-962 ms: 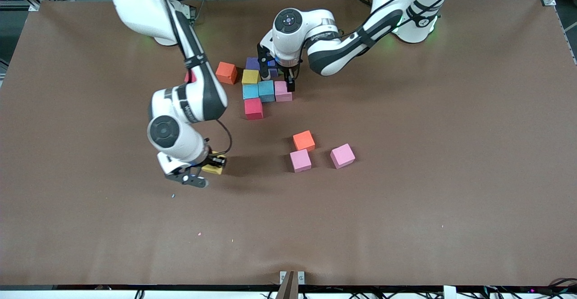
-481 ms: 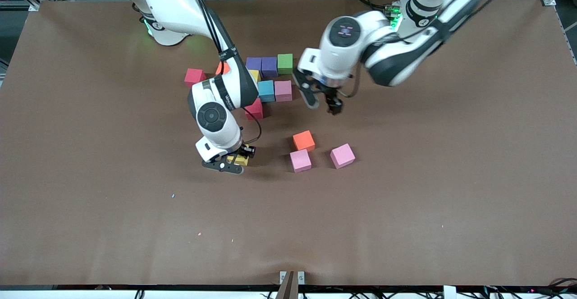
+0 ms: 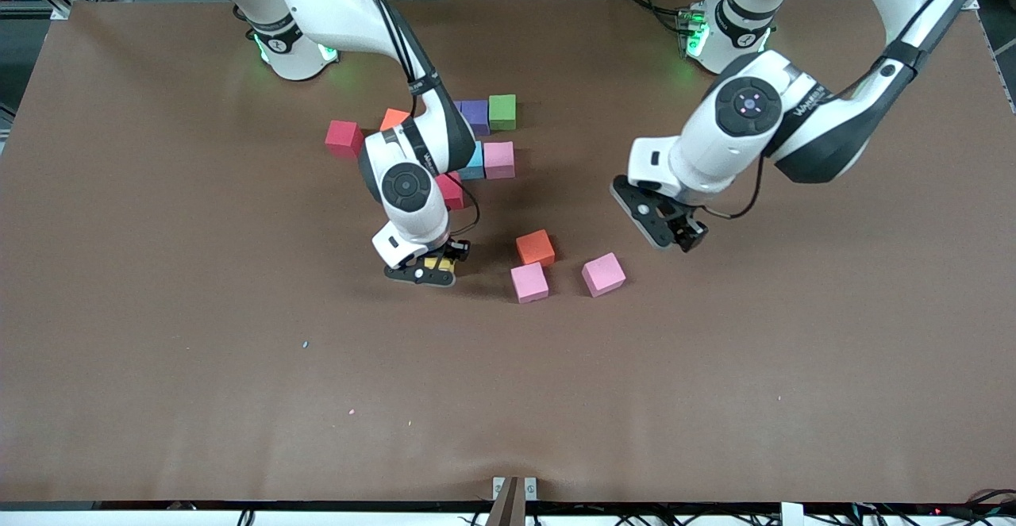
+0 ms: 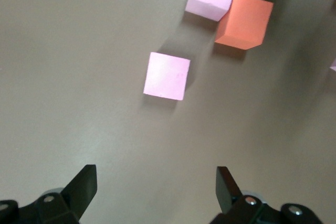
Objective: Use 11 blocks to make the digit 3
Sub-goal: 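Move the left gripper to the loose light pink cube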
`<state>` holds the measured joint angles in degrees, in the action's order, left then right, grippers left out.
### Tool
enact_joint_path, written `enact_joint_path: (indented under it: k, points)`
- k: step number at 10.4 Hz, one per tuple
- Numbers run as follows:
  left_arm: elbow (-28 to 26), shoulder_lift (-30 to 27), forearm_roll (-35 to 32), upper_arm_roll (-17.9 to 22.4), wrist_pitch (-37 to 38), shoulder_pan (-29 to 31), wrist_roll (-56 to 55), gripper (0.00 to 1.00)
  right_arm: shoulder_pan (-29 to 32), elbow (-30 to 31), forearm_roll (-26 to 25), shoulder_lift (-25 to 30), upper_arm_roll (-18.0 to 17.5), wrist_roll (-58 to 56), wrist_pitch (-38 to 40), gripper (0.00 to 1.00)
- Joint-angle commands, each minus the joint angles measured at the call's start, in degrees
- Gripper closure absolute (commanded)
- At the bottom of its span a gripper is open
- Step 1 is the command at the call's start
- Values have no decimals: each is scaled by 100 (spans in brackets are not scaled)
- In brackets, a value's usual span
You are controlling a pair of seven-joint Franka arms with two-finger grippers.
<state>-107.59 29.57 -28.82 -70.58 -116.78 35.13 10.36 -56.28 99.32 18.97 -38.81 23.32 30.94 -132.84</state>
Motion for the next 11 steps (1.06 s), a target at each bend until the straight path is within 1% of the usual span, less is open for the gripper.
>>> enact_joint_path:
  k: [1, 2, 3, 5, 6, 7, 9, 11]
  points:
    - [229, 267, -141, 78, -63, -103, 1, 0, -338, 438, -43, 128, 6, 35, -268, 70]
    - [160, 451, -167, 288, -508, -164, 1, 0, -409, 544, -43, 171, 6, 61, -286, 70]
    - [133, 662, -176, 603, -1000, -399, -8, 0, -471, 614, -43, 180, 6, 87, -295, 70]
    - [141, 760, -168, 1569, -1748, -1285, -25, 0, -550, 650, -25, 180, 6, 105, -278, 70]
    - [133, 865, -159, 1765, -2143, -1507, -69, 0, -602, 772, -25, 224, 6, 105, -313, 70]
    - [141, 988, -167, 1836, -2373, -1700, -208, 0, -620, 895, -25, 320, 6, 105, -348, 70]
    - [133, 963, -176, 2396, -2534, -2393, -263, 0, -647, 1080, -25, 479, 6, 105, -348, 70]
    - [107, 1007, -176, 2653, -2718, -2668, -263, 0, -726, 1239, -25, 602, 6, 105, -357, 70]
